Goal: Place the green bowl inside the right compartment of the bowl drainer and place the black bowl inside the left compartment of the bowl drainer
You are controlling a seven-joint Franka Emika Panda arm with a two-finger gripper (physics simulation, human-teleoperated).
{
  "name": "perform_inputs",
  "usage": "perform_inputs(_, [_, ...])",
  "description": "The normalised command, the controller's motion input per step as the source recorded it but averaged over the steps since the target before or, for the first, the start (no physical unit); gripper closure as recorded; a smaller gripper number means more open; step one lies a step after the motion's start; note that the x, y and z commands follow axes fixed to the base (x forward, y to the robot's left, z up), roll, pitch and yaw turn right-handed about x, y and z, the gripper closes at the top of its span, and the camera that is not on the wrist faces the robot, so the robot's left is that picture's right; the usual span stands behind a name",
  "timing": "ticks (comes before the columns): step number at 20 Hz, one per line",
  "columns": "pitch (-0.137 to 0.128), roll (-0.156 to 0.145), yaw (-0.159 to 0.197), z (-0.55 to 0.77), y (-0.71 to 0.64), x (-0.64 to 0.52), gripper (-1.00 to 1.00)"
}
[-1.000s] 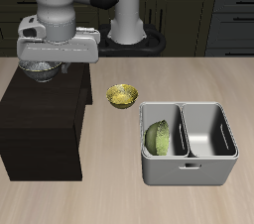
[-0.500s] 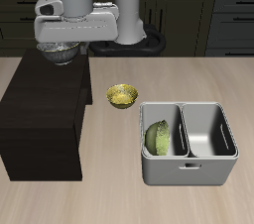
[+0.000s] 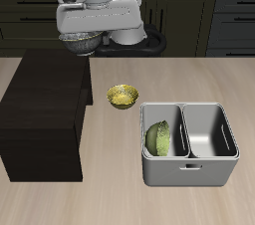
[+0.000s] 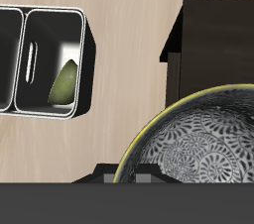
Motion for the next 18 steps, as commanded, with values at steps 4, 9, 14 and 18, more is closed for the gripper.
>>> perform_inputs(4, [-0.035, 0.06, 0.014, 0.19, 0.54, 0.04, 1.0])
perform_inputs(9, [-0.033, 0.011, 0.013, 0.11, 0.45, 0.08, 1.0])
perform_inputs(14, [0.005, -0.021, -0.021, 0.05, 0.43, 0.13, 1.0])
perform_inputs(18, [0.007, -0.018, -0.015, 0.02, 0.59, 0.22, 1.0])
